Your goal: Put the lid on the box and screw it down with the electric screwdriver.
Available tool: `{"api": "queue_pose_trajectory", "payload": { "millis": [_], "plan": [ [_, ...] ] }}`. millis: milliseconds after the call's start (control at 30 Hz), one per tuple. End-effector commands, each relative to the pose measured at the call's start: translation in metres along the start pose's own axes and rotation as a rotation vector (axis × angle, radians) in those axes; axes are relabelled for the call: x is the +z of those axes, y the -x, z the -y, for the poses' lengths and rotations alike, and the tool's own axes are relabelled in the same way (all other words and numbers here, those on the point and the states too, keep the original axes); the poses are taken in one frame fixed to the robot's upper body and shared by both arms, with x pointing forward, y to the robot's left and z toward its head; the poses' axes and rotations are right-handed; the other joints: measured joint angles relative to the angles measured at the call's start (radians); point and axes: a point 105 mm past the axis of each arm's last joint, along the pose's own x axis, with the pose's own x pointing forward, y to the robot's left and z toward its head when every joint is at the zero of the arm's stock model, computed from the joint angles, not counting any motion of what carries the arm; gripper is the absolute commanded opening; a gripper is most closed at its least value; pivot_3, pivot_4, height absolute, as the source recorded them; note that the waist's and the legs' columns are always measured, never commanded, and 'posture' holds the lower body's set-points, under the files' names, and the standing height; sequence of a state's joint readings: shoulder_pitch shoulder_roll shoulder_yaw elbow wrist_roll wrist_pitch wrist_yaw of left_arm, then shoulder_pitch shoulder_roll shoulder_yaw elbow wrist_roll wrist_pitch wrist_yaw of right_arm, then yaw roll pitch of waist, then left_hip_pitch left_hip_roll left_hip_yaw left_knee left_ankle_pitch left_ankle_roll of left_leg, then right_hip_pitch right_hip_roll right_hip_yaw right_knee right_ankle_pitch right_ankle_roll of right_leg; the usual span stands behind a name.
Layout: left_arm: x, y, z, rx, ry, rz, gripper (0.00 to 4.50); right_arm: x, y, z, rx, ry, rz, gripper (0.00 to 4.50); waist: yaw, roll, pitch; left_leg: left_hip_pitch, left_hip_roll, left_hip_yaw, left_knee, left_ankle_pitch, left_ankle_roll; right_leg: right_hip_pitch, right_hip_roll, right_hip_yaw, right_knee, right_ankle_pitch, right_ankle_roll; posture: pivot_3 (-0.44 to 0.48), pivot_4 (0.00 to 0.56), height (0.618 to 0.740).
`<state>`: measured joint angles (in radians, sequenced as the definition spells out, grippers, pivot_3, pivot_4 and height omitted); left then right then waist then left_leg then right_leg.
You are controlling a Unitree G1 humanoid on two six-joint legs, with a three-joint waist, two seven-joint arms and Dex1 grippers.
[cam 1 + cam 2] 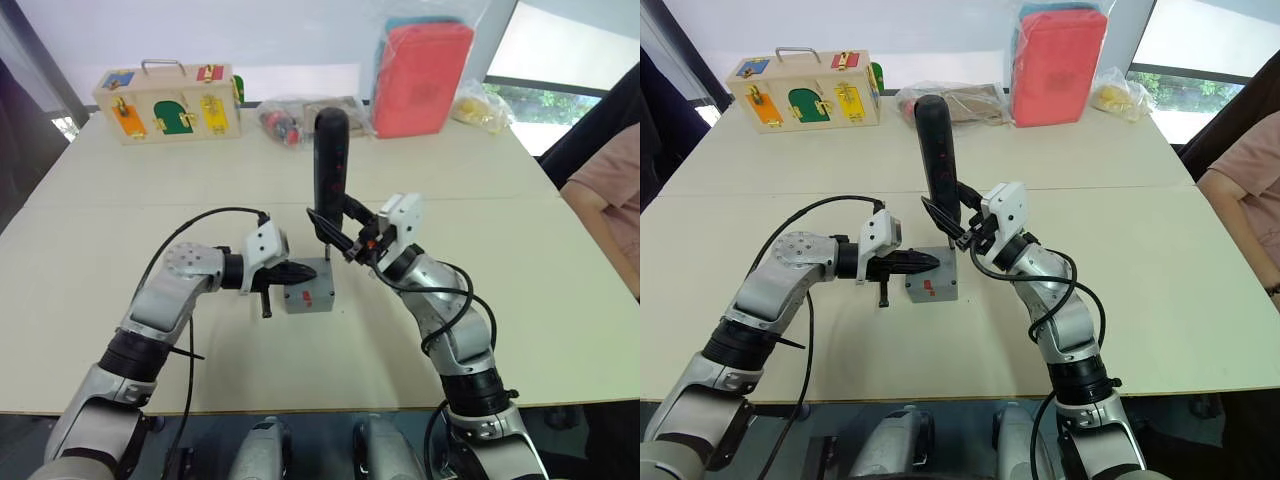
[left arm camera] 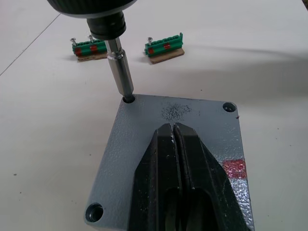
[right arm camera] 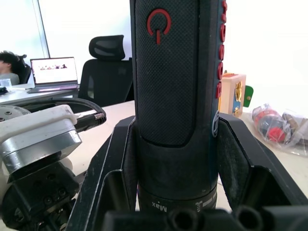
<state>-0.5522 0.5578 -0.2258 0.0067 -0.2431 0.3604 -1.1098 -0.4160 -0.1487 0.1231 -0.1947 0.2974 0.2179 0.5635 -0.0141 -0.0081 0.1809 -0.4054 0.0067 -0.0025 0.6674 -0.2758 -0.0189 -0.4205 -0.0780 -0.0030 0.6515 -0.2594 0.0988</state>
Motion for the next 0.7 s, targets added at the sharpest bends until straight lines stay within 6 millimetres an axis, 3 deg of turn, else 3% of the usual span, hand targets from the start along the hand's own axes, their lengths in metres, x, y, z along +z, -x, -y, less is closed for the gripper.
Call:
{"api": "queue_pose_trajectory", "payload": {
  "millis": [33,200,700],
  "plan": [
    [-0.009,-0.004,0.004,-0.019,0.013,-0.042,0.00,-0.035,0.011,-0.004,-0.013,-0.083,-0.151,1.80,0.000,0.000,-0.005,0.000,0.000,0.000,0.000,0.000,0.000,0.000,0.000,0.000,0.000,0.000,0.000,0.000,0.150,0.730],
    [-0.012,-0.004,0.004,-0.021,0.016,-0.050,0.00,-0.055,0.017,-0.003,-0.050,-0.089,-0.270,1.80,0.000,-0.001,-0.011,0.016,0.000,0.000,-0.003,-0.001,0.001,0.017,0.000,0.000,-0.004,-0.001,0.000,0.000,0.150,0.730],
    [-0.018,-0.007,0.008,-0.027,0.015,-0.068,0.00,-0.079,0.030,-0.007,-0.066,-0.108,-0.428,1.80,0.001,-0.004,-0.037,0.018,0.001,-0.001,-0.003,-0.002,0.003,0.019,0.001,0.000,-0.005,-0.002,-0.002,0.000,0.150,0.730]
  ]
}}
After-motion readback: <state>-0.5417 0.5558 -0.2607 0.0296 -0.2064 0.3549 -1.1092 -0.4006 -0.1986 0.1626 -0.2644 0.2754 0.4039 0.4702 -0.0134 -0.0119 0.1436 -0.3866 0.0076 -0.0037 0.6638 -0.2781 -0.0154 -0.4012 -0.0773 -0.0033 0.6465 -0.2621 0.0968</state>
